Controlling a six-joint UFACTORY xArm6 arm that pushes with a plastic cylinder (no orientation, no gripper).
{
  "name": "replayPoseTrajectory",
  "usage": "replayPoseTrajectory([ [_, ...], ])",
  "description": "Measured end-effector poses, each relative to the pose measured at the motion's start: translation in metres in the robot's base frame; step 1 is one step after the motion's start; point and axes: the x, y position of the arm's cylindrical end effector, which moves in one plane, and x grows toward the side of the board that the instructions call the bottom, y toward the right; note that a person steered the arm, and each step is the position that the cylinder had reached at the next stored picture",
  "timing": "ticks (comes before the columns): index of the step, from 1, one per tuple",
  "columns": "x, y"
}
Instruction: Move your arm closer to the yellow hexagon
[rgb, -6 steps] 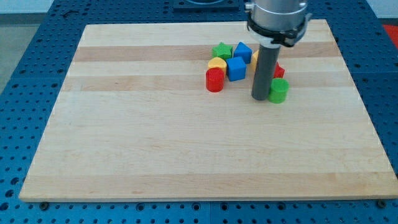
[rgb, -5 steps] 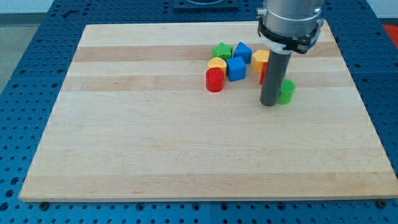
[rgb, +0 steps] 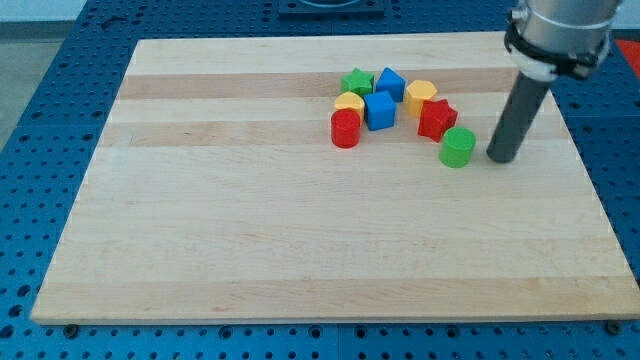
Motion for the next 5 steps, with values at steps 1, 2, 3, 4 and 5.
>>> replayPoseTrajectory([
  [1,-0.053,-0.001],
  [2,-0.092,-0.026],
  [3,-0.100,-0.038],
  [4,-0.100,-0.054],
  [5,-0.099,-0.075],
])
